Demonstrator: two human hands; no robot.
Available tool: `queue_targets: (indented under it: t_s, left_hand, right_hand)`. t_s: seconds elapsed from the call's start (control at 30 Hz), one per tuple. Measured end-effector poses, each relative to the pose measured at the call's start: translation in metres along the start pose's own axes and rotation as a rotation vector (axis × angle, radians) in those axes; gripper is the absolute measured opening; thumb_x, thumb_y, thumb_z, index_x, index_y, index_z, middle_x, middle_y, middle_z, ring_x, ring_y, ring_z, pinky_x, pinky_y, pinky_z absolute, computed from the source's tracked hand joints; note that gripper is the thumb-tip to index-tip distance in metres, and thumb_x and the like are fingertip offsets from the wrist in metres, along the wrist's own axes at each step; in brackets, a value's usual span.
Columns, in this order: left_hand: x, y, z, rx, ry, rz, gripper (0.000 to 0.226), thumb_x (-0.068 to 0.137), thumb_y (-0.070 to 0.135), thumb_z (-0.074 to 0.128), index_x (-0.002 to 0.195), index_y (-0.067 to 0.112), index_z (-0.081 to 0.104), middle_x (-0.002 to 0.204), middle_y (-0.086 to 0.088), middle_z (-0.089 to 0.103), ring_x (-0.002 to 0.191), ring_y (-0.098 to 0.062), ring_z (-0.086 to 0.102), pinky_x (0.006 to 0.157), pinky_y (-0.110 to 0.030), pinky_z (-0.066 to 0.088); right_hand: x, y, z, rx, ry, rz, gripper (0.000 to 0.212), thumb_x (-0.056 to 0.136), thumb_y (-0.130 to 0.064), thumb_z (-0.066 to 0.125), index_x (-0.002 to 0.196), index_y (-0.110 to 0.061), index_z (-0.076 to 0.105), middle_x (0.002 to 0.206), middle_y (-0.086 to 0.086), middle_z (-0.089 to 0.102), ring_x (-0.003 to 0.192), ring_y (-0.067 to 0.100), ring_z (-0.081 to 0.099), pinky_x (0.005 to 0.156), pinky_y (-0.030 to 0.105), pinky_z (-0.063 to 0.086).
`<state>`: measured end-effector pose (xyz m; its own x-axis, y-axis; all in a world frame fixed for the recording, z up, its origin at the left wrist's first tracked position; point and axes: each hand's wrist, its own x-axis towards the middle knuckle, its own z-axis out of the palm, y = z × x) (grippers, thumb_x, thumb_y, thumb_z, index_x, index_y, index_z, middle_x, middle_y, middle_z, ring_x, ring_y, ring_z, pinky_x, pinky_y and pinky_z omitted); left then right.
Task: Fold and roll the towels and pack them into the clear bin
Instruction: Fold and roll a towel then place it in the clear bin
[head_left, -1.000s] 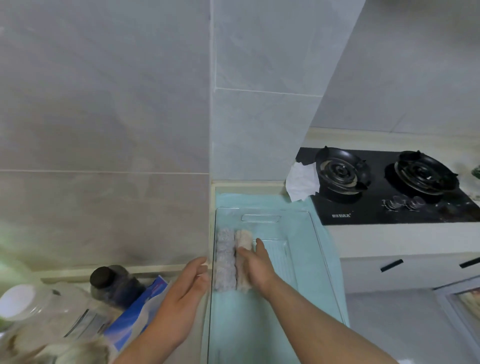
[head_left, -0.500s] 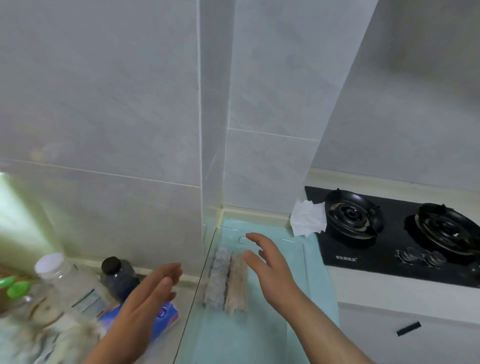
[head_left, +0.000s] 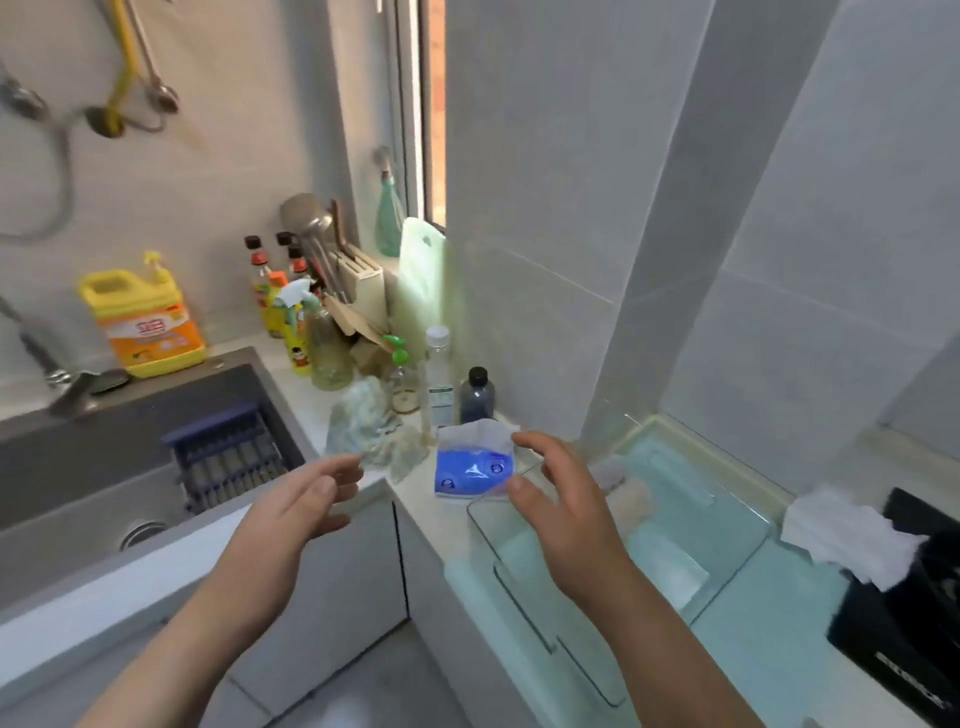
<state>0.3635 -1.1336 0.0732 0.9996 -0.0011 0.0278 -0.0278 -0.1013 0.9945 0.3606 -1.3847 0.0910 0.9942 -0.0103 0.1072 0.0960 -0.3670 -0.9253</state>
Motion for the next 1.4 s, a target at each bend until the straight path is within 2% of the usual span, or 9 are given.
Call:
queue_targets:
  t_s: [0.07, 0.2, 0.6, 0.7, 0.8, 1.03, 1.2, 1.33, 1.4]
  left_hand:
    - [-0.036, 0.008, -0.034, 0.047, 0.105, 0.037, 0.074, 0.063, 0.079, 0.058, 0.117, 0.029, 0.063, 0.118, 0.009, 0.068, 0.112, -0.008, 0.062, 0.09, -0.036, 0.048]
    - [-0.109, 0.012, -0.113, 0.071, 0.372, 0.058, 0.054, 0.074, 0.061, 0.049, 0.116, 0.03, 0.064, 0.116, 0.011, 0.069, 0.112, -0.006, 0.061, 0.096, -0.04, 0.048]
    - [-0.386, -0.009, -0.385, 0.042, 1.045, -0.028, 0.047, 0.071, 0.056, 0.055, 0.107, 0.028, 0.065, 0.117, -0.001, 0.067, 0.111, -0.015, 0.062, 0.088, -0.041, 0.053]
    - [-0.448, -0.018, -0.445, 0.049, 1.172, -0.012, 0.021, 0.091, 0.035, 0.052, 0.106, 0.026, 0.063, 0.117, -0.003, 0.065, 0.113, -0.02, 0.059, 0.09, -0.04, 0.049]
    - [-0.49, -0.027, -0.49, 0.066, 1.237, -0.038, 0.023, 0.101, 0.016, 0.041, 0.108, 0.021, 0.062, 0.117, -0.005, 0.064, 0.113, -0.021, 0.059, 0.088, -0.036, 0.049]
    - [-0.522, -0.04, -0.573, 0.035, 1.328, -0.101, 0.037, 0.078, 0.039, 0.047, 0.107, 0.023, 0.064, 0.116, -0.001, 0.065, 0.111, -0.013, 0.06, 0.091, -0.039, 0.047]
    - [-0.509, -0.077, -0.645, 0.019, 1.363, -0.142, 0.02, 0.097, 0.029, 0.052, 0.11, 0.019, 0.063, 0.118, -0.002, 0.064, 0.112, -0.013, 0.059, 0.094, -0.039, 0.046]
    - [-0.501, -0.101, -0.711, 0.013, 1.441, -0.21, 0.024, 0.093, 0.025, 0.045, 0.103, 0.017, 0.065, 0.114, -0.005, 0.066, 0.112, -0.024, 0.059, 0.095, -0.048, 0.047]
    - [-0.501, -0.11, -0.743, 0.01, 1.47, -0.267, 0.022, 0.097, 0.018, 0.044, 0.103, 0.014, 0.065, 0.113, -0.008, 0.066, 0.112, -0.028, 0.059, 0.088, -0.04, 0.055]
  right_hand:
    - [-0.007, -0.019, 0.031, 0.006, -0.094, -0.041, 0.032, 0.079, -0.044, 0.049, 0.108, -0.057, 0.046, 0.121, -0.035, 0.045, 0.113, -0.022, 0.038, 0.094, 0.014, 0.035]
    - [-0.025, -0.067, 0.106, 0.005, -0.271, -0.15, 0.033, 0.078, -0.045, 0.052, 0.108, -0.058, 0.046, 0.121, -0.038, 0.044, 0.114, -0.021, 0.038, 0.101, 0.024, 0.036]
    - [-0.164, -0.2, 0.403, 0.057, -0.792, -0.325, 0.037, 0.094, -0.032, 0.053, 0.129, -0.041, 0.044, 0.128, -0.029, 0.041, 0.116, -0.005, 0.037, 0.101, 0.025, 0.035]
    - [-0.213, -0.228, 0.473, 0.102, -0.904, -0.3, 0.035, 0.094, -0.031, 0.054, 0.124, -0.044, 0.044, 0.121, -0.035, 0.039, 0.117, -0.004, 0.038, 0.097, 0.023, 0.034]
    - [-0.25, -0.249, 0.531, 0.122, -0.987, -0.289, 0.037, 0.093, -0.031, 0.054, 0.128, -0.042, 0.046, 0.125, -0.033, 0.04, 0.122, -0.001, 0.039, 0.098, 0.023, 0.035]
    - [-0.274, -0.279, 0.641, 0.105, -1.081, -0.263, 0.035, 0.094, -0.032, 0.056, 0.125, -0.045, 0.048, 0.128, -0.033, 0.043, 0.124, 0.006, 0.042, 0.101, 0.027, 0.036]
    - [-0.262, -0.287, 0.739, 0.1, -1.143, -0.251, 0.033, 0.094, -0.026, 0.056, 0.122, -0.041, 0.051, 0.131, -0.022, 0.048, 0.123, 0.001, 0.045, 0.098, 0.021, 0.038]
    - [-0.244, -0.303, 0.828, 0.122, -1.16, -0.191, 0.033, 0.094, -0.021, 0.054, 0.124, -0.035, 0.051, 0.129, -0.015, 0.048, 0.115, -0.004, 0.047, 0.081, 0.014, 0.042]
    - [-0.235, -0.311, 0.869, 0.113, -1.176, -0.158, 0.032, 0.095, -0.022, 0.053, 0.125, -0.034, 0.05, 0.13, -0.015, 0.048, 0.111, -0.002, 0.05, 0.076, 0.015, 0.042]
